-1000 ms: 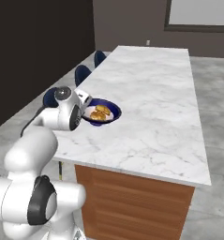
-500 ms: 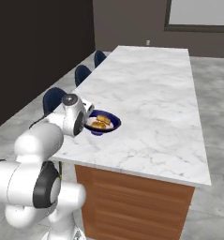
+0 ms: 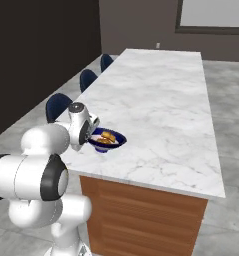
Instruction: Pick up the heated bread from the toaster oven and place it in the bowl. Then move the bread bowl to the dining counter.
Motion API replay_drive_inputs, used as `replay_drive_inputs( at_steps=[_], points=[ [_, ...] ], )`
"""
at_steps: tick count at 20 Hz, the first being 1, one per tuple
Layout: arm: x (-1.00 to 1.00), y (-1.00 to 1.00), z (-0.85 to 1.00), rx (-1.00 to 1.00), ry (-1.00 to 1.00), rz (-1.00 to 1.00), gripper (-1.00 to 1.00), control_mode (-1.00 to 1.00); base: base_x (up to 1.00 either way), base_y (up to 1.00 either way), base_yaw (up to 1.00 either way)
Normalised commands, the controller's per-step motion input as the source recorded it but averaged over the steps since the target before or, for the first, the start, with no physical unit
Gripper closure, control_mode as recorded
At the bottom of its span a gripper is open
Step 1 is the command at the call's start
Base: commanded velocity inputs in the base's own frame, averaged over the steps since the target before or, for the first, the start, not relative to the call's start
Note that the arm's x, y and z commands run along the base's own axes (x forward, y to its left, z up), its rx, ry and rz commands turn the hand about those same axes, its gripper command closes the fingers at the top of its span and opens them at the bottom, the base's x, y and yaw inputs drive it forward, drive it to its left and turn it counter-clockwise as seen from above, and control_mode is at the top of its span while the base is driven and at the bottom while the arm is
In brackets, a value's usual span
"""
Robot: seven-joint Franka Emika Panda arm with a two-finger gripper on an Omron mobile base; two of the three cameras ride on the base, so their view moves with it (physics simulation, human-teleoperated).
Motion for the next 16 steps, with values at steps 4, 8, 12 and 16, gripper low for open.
replay_drive_inputs(
  at_steps=[4, 8, 12, 16],
  points=[
    [0.00, 0.11, -0.28, 0.00, 0.10, 0.00, 1.00, -1.00, 0.00, 0.00, 0.00],
    [0.02, 0.17, -0.42, 0.00, 0.04, 0.00, 1.00, -1.00, 0.00, 0.00, 0.00],
    [0.38, 0.19, -0.49, 0.00, -0.06, 0.00, 1.00, -1.00, 0.00, 0.00, 0.00],
    [0.49, 0.09, -0.30, 0.00, -0.09, 0.00, 1.00, -1.00, 0.00, 0.00, 0.00]
  ],
)
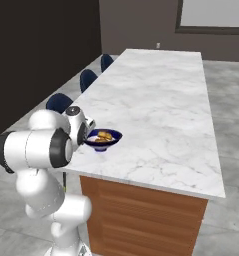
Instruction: Pick up the heated bread from the toaster oven and place it in the bowl. Then move the bread bowl to the dining counter.
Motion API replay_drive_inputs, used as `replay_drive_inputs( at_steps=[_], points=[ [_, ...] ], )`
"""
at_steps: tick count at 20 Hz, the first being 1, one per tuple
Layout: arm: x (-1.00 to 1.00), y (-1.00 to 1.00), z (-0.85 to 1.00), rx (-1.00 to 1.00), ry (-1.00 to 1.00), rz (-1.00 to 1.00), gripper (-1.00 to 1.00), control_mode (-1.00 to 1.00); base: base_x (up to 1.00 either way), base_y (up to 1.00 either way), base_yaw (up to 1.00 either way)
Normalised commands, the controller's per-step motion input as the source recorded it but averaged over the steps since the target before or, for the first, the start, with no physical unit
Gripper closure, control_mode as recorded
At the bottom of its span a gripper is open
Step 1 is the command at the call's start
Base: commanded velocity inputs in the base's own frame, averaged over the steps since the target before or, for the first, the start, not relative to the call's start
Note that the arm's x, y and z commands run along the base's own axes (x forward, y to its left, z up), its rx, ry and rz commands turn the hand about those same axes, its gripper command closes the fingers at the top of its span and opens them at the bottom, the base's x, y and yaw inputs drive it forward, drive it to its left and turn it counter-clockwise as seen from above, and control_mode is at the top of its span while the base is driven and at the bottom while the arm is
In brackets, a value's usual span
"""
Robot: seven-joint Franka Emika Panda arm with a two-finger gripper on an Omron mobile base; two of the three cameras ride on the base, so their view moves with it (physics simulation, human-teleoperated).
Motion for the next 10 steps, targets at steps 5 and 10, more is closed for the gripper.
replay_drive_inputs(
  at_steps=[5, 10],
  points=[
    [0.06, 0.00, 0.00, 0.00, 0.00, 0.00, -1.00, -1.00, 0.00, 0.00, 0.00],
    [-0.42, 0.00, 0.38, 0.00, 0.00, -0.03, -1.00, -1.00, 0.00, 0.00, 0.00]
  ],
)
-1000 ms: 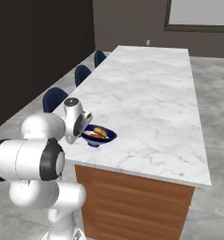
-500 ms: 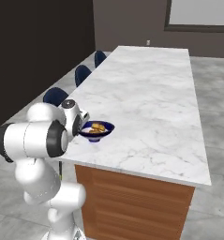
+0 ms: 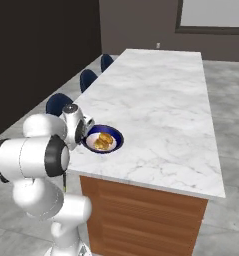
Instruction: Pick up the heated bread from the toaster oven and place it in the bowl. Then move the bread bowl to the dining counter.
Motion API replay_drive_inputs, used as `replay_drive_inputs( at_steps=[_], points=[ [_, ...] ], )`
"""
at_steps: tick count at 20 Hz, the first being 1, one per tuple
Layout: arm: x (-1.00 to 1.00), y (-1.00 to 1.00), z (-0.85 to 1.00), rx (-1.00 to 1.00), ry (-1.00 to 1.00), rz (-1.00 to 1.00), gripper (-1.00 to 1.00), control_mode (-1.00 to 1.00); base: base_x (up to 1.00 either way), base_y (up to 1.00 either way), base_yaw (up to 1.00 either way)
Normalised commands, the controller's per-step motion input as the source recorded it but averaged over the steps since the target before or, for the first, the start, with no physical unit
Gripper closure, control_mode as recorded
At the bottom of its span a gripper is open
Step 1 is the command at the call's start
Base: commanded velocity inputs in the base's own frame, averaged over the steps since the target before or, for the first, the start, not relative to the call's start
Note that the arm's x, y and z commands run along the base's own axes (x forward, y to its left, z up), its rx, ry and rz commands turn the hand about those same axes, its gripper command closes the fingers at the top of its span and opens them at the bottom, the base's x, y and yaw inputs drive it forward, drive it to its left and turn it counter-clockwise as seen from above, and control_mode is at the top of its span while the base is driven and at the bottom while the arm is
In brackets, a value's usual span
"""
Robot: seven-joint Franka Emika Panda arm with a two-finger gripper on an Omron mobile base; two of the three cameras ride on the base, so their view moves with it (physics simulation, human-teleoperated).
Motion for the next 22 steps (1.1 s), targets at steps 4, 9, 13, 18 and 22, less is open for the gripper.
replay_drive_inputs(
  at_steps=[4, 9, 13, 18, 22],
  points=[
    [-0.84, 0.00, 0.69, 0.00, -0.10, -0.05, -1.00, -1.00, 0.00, 0.00, 0.00],
    [-1.00, -0.06, 0.76, 0.00, -0.24, -0.03, -1.00, -1.00, 0.00, 0.00, 0.00],
    [-1.00, -0.09, 0.71, 0.00, -0.34, -0.01, -1.00, -1.00, 0.00, 0.00, 0.00],
    [-1.00, -0.14, 0.59, 0.00, -0.45, 0.00, -1.00, -1.00, 0.00, 0.00, 0.00],
    [-1.00, -0.24, 0.35, 0.00, -0.55, 0.00, -1.00, -1.00, 0.00, 0.00, 0.00]
  ],
)
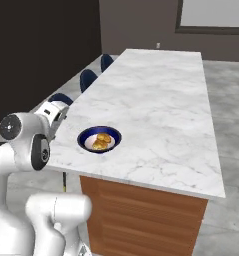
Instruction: Pick up the heated bread from the toaster oven and place it in the bowl. Then move the bread bowl to the dining counter.
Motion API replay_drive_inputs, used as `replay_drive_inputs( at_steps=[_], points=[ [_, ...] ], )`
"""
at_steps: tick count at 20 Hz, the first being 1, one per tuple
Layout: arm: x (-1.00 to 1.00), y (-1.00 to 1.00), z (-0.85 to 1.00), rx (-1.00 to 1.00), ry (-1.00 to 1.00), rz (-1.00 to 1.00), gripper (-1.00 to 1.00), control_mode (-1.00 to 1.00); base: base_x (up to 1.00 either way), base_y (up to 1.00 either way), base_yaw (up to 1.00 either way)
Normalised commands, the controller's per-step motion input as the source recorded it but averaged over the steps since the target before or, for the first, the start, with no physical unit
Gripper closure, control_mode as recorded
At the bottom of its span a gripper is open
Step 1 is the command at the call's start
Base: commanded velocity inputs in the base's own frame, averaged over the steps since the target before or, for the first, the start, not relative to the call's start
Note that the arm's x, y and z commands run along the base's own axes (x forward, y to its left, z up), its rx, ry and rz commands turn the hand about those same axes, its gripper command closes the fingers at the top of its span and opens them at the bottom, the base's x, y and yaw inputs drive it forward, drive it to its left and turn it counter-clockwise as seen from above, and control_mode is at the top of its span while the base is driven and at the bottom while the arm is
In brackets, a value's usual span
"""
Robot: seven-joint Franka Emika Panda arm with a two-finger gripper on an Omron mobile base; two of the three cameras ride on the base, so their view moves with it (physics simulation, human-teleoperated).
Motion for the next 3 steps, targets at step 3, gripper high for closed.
replay_drive_inputs(
  at_steps=[3],
  points=[
    [-1.00, -0.10, 0.29, -0.04, -0.73, 0.00, -1.00, -1.00, 0.00, 0.00, 0.00]
  ],
)
